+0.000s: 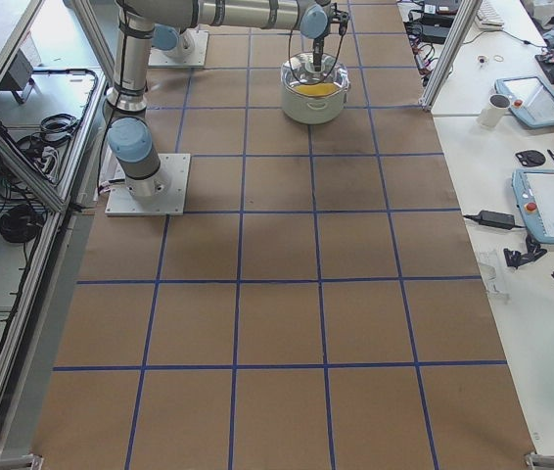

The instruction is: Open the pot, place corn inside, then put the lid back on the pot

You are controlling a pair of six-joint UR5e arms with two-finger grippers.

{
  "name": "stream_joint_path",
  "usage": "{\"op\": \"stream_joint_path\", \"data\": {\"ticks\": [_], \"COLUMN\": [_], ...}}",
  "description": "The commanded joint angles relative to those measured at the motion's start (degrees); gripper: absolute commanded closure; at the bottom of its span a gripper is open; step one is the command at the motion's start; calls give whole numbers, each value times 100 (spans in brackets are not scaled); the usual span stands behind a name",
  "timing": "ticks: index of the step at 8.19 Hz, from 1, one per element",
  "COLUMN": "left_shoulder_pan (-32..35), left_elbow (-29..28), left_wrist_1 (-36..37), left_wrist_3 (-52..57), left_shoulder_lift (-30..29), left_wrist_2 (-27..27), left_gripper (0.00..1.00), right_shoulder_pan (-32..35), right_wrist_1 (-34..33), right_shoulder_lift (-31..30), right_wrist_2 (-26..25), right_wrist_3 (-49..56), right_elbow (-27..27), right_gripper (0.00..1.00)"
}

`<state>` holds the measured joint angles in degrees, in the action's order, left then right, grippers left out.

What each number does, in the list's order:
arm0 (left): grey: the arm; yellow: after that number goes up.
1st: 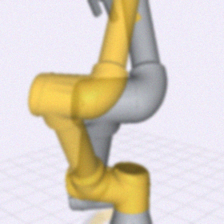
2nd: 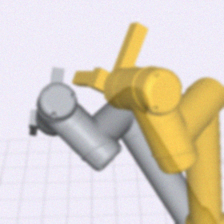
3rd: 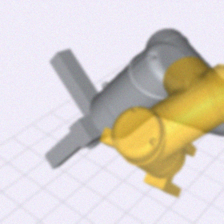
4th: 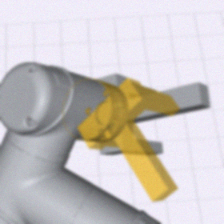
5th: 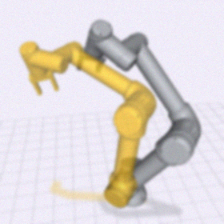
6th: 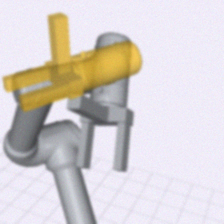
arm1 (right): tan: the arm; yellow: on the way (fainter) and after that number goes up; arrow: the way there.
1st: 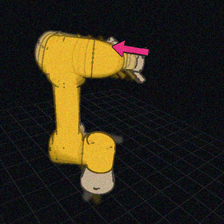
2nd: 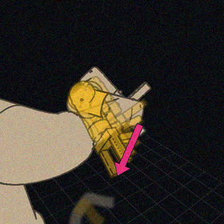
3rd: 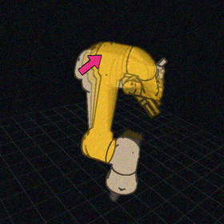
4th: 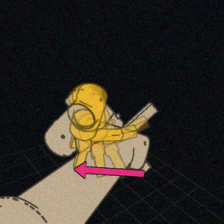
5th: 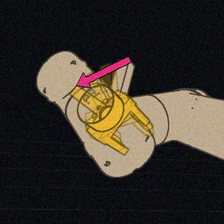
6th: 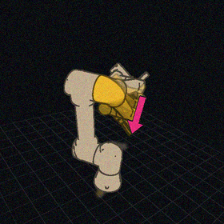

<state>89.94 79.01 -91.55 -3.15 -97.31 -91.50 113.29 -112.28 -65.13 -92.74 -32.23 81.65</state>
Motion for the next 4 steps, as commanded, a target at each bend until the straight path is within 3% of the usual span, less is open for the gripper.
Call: {"op": "stream_joint_path", "data": {"ticks": [1, 2, 3, 4], "left_shoulder_pan": [6, 6, 6, 6], "left_elbow": [158, 228, 342, 465], "left_wrist_1": [-20, -20, -29, -47], "left_wrist_3": [25, 25, -27, -36], "left_shoulder_lift": [115, 168, 273, 378], "left_wrist_2": [9, 9, 9, 0], "left_gripper": [0, 0, 0, 0], "right_shoulder_pan": [0, 0, 0, 0], "right_wrist_1": [5, 5, -4, -30], "right_shoulder_lift": [0, 9, 9, 9], "right_wrist_2": [-60, -69, -8, -7], "right_wrist_3": [32, 32, 6, 23], "right_elbow": [0, 0, 9, 0], "right_gripper": [54, 30, 0, 0]}}
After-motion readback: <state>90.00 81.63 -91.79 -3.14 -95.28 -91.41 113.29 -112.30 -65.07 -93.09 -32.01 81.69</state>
